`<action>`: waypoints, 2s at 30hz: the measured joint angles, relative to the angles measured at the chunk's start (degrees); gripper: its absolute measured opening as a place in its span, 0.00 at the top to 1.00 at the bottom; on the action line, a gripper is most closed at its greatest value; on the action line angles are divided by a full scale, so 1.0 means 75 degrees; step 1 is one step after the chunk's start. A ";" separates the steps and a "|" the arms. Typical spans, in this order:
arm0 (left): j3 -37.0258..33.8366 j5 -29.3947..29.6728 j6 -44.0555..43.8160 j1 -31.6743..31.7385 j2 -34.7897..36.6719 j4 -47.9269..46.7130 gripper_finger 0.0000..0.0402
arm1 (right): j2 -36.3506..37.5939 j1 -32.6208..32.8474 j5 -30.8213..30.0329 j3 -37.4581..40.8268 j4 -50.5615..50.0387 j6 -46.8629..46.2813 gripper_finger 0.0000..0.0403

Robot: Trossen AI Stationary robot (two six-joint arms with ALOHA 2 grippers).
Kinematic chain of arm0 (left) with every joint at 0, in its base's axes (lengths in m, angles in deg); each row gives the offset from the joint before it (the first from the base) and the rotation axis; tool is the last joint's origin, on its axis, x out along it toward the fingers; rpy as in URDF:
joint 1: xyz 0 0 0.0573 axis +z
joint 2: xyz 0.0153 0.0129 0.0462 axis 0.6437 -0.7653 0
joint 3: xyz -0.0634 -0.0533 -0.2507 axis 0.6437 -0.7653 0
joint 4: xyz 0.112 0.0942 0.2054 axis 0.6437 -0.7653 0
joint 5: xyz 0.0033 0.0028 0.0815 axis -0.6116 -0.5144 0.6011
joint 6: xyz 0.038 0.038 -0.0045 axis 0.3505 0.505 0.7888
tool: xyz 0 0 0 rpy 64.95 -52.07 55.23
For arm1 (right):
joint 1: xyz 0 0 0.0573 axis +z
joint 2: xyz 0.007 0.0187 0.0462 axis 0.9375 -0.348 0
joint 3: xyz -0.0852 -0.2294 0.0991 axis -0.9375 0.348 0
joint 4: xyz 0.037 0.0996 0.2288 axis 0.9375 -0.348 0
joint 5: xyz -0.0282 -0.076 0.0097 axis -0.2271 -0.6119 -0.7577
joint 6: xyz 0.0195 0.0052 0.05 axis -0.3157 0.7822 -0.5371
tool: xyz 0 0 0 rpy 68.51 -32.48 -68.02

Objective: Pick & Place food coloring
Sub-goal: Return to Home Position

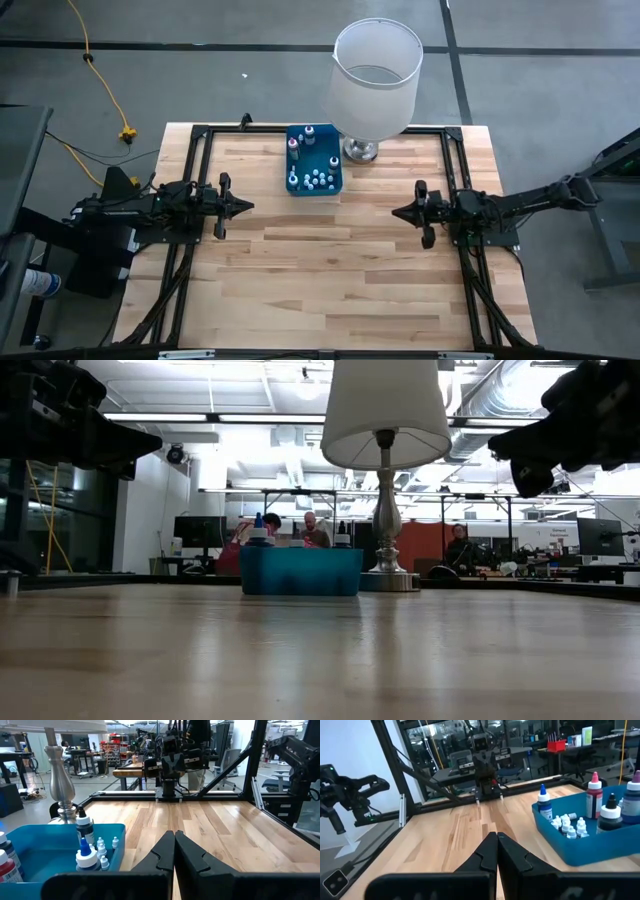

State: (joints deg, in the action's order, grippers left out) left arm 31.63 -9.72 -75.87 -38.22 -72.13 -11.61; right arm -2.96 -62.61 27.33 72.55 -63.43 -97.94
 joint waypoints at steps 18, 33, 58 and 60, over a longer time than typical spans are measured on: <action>0.0000 0.0000 0.0002 0.0000 0.0000 -0.0002 1.00 | 0.3254 0.0085 0.0623 0.0010 -0.3124 0.0136 1.00; 0.0000 0.0000 0.0001 0.0000 0.0002 0.0000 1.00 | 0.3249 -0.0131 0.1045 -0.0082 -0.3439 0.1104 1.00; 0.0000 0.0000 0.0002 0.0000 0.0000 -0.0002 1.00 | 0.3036 -0.0143 0.0856 -0.0076 -0.3379 0.1284 1.00; 0.0000 0.0000 0.0000 0.0000 0.0000 -0.0003 1.00 | 0.3036 -0.0143 0.0849 -0.0076 -0.3369 0.1282 1.00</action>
State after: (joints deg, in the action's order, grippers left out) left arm 31.63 -9.72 -75.87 -38.22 -72.13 -11.63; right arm 19.81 -63.68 33.70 71.98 -88.69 -88.33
